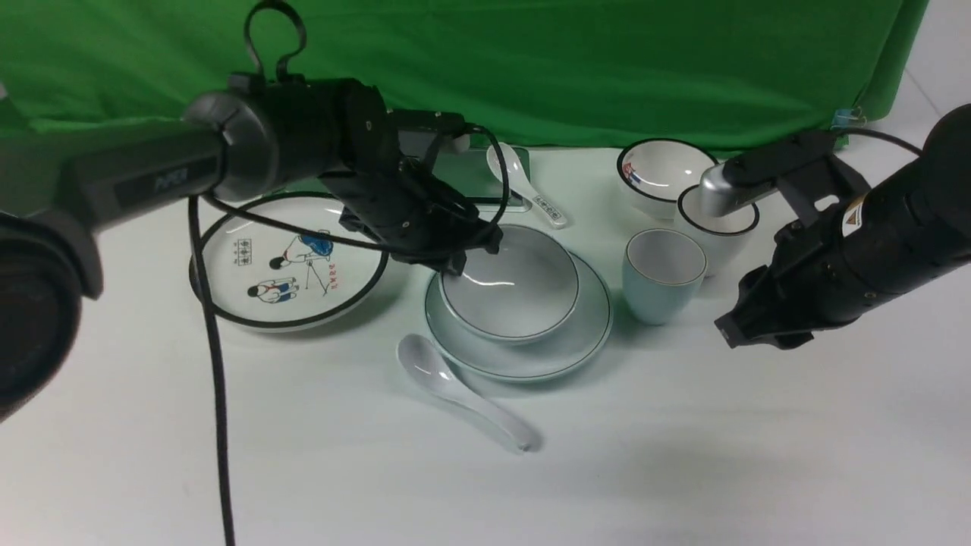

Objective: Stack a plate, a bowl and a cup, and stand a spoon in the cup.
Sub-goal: Use the left arm to put the blue rice bowl into the blue large plate in the middle, then use the right arm to grab a blue teacup

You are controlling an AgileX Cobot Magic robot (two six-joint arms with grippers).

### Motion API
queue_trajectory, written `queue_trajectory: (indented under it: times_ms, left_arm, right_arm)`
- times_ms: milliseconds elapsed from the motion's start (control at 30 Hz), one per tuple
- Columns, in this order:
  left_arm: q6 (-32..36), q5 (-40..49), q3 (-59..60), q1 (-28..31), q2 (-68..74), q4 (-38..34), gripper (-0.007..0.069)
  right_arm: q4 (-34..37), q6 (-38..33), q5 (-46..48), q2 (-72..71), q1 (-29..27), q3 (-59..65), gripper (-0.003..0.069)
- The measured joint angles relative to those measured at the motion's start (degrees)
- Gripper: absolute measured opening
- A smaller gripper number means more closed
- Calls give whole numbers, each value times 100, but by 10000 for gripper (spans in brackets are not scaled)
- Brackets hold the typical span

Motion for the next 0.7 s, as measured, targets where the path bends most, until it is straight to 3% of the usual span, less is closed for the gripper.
queue_trajectory:
  times_ms: [100,200,267,300,333,433,533,700]
  left_arm:
    - [-13,0,-19,-14,50,-20,8]
    - [-7,39,-19,-14,87,-20,92]
    - [-84,33,-27,-14,44,-15,181]
    - [-92,23,-27,-14,19,-15,189]
    - [-162,-18,-27,-14,-121,-9,246]
    - [-219,-63,-46,-9,-762,244,340]
    - [-219,-35,-72,-9,-1492,555,355]
    - [-150,75,131,-9,-2709,871,279]
  right_arm:
    - [0,0,-309,43,0,-5,259]
    - [0,95,-940,272,0,-5,279]
    - [0,273,-1237,471,-29,-38,337]
    - [0,290,-1260,516,-35,-58,344]
    - [2,419,-1272,685,-87,-155,404]
    - [2,653,-1193,1047,-277,-477,490]
    - [2,835,-1156,1293,-422,-732,505]
    - [2,1092,-1151,1670,-507,-1127,471]
